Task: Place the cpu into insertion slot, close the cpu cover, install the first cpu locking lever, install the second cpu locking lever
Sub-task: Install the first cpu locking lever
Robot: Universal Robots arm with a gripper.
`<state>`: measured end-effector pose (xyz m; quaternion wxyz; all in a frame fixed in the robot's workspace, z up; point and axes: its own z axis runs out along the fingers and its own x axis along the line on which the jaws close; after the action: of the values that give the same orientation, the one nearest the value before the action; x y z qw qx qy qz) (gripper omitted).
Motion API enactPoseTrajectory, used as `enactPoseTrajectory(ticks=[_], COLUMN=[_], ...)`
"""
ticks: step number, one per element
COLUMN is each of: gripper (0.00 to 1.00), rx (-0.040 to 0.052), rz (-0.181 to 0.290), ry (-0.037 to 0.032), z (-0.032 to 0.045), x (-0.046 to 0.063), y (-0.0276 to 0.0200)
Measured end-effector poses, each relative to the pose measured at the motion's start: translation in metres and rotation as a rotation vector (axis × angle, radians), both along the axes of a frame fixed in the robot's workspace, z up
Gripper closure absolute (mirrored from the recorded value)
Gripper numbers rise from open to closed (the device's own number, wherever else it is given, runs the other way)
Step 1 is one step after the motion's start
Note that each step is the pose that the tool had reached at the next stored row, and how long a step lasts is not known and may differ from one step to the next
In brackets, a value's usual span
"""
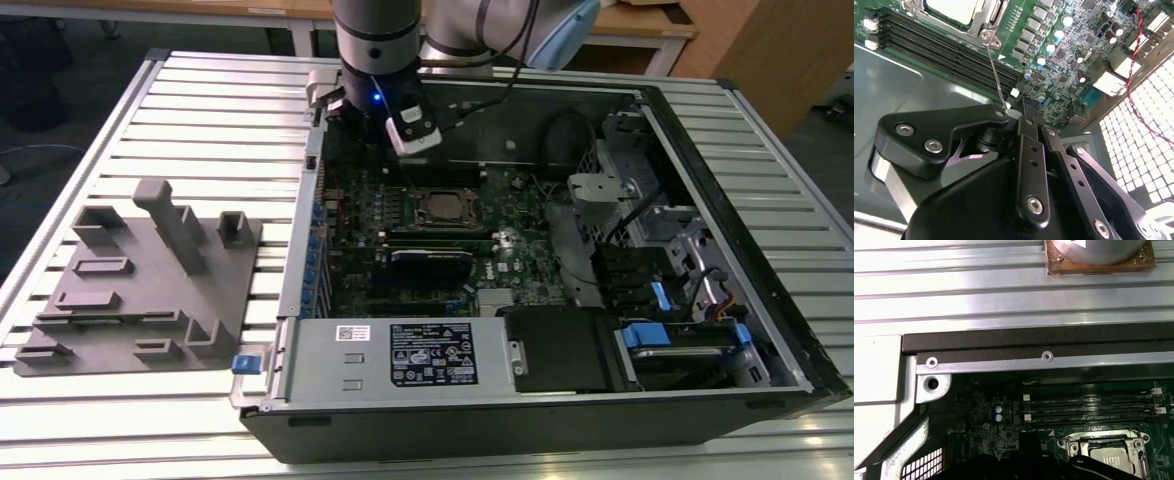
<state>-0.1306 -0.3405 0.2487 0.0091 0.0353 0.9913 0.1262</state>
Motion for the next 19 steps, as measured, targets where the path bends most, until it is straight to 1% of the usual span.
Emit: enactPoseTrajectory(ticks=[5,9,13,19], gripper=[0.89,0.89,0.89,0.89], rx=[0.0005,0.0006,0.0006,0.0006], rz=[-0.001,-0.001,-0.001,-0.001], ry=[0.0000,0.0000,-0.0002,-0.0001], z=[-0.0010,-0.0014,-0.0015,-0.0017], x=[0.004,0.010,0.021,0.040], y=[0.0006,0.0008,0.0009,0.0009])
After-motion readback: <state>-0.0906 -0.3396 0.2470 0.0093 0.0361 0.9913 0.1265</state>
